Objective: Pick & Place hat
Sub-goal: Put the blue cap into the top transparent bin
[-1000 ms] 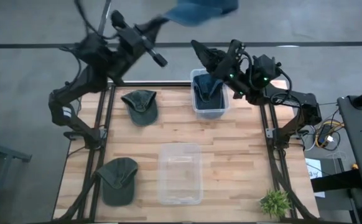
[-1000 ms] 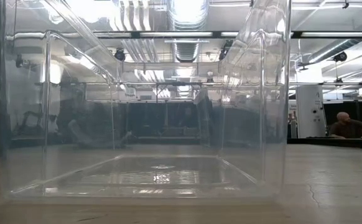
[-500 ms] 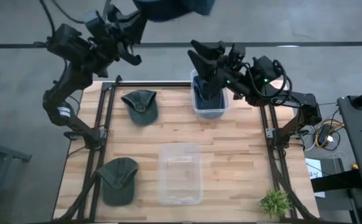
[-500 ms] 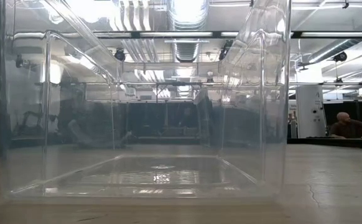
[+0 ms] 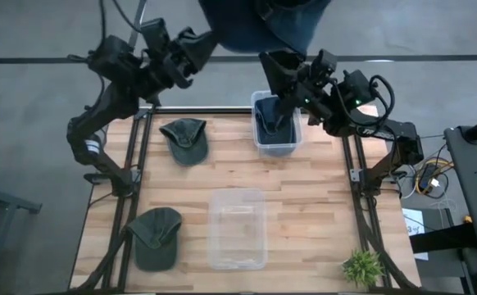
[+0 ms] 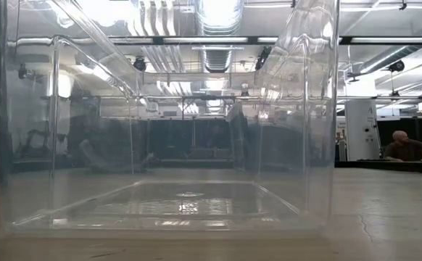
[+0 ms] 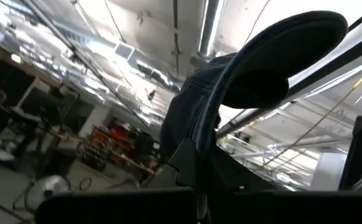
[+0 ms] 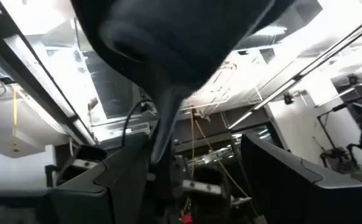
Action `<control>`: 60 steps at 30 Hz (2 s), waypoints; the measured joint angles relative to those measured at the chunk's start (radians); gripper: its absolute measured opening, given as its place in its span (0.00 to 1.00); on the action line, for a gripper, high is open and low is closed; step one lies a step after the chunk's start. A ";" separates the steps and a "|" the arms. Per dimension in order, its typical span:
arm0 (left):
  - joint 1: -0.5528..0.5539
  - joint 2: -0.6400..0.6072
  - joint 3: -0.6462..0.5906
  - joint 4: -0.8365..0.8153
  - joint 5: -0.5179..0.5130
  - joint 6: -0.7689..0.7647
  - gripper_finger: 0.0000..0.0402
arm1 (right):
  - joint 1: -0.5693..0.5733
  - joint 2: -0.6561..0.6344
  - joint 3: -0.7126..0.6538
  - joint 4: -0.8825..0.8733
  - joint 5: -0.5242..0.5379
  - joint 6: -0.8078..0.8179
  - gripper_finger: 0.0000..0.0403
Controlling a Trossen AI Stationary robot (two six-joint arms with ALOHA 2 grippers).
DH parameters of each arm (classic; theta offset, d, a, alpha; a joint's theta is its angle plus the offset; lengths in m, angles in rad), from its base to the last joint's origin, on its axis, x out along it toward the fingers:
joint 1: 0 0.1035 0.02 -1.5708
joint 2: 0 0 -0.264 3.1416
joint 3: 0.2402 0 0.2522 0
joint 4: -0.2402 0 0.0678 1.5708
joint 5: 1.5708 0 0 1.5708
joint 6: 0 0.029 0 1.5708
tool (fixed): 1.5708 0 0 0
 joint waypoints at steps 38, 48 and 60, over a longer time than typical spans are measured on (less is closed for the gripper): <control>0.099 -0.076 -0.024 -0.257 0.077 0.065 0.45 | -0.024 -0.119 0.000 -0.255 0.128 -0.009 0.02; 0.100 -0.111 -0.029 -0.464 0.056 0.208 0.46 | -0.130 -0.245 0.001 -0.759 0.166 0.190 0.02; 0.100 -0.111 -0.030 -0.639 0.023 0.351 0.46 | -0.336 -0.254 0.001 -1.395 0.020 0.428 0.03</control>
